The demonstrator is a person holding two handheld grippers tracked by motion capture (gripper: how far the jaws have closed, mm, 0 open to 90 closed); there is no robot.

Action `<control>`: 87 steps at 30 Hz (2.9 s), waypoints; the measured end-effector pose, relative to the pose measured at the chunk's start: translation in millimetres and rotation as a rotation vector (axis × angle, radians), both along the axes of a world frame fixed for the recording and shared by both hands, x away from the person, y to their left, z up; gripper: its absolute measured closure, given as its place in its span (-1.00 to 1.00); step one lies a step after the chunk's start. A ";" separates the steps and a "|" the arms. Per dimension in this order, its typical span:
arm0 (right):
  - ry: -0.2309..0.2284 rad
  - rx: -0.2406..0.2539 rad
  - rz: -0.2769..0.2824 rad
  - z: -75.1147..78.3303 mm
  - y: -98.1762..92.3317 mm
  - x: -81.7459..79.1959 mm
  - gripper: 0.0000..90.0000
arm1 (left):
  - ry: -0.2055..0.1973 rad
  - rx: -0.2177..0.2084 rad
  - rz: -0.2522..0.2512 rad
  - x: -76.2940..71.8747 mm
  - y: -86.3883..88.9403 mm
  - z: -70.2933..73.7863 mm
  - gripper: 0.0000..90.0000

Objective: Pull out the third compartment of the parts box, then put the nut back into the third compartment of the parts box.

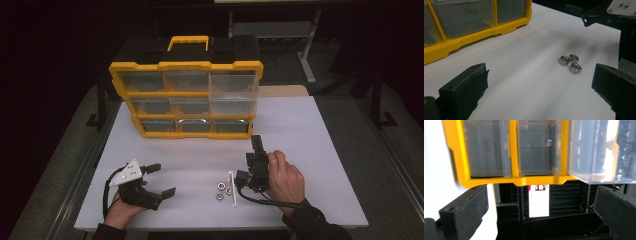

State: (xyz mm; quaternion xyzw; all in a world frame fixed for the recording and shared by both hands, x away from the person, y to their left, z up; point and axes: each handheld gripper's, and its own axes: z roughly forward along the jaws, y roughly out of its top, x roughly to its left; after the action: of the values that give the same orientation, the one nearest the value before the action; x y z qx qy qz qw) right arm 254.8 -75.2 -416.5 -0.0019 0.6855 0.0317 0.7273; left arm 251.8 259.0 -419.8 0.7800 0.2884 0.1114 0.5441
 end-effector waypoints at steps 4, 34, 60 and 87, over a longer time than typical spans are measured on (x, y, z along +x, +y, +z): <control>0.025 -0.005 -0.003 -6.1 -3.8 -0.5 -1.00 | 0.005 -0.004 0.003 -0.3 -0.4 -0.1 -1.00; 0.111 0.017 -0.012 -35.3 -17.7 3.3 -1.00 | 0.005 -0.004 0.003 -0.6 -1.5 -0.1 -1.00; 0.267 0.391 -0.037 -28.8 -34.5 6.1 -1.00 | 0.004 -0.005 0.009 -0.4 -0.8 0.5 -1.00; 0.500 0.781 -0.061 -14.6 -70.8 11.7 -1.00 | -0.002 -0.007 0.009 -0.7 -0.6 1.1 -1.00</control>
State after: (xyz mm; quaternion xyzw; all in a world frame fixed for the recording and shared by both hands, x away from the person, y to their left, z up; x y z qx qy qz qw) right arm 266.5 -146.0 -431.1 0.3002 0.7763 0.2654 0.4867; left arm 251.1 258.3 -418.7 0.7768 0.2916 0.1135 0.5466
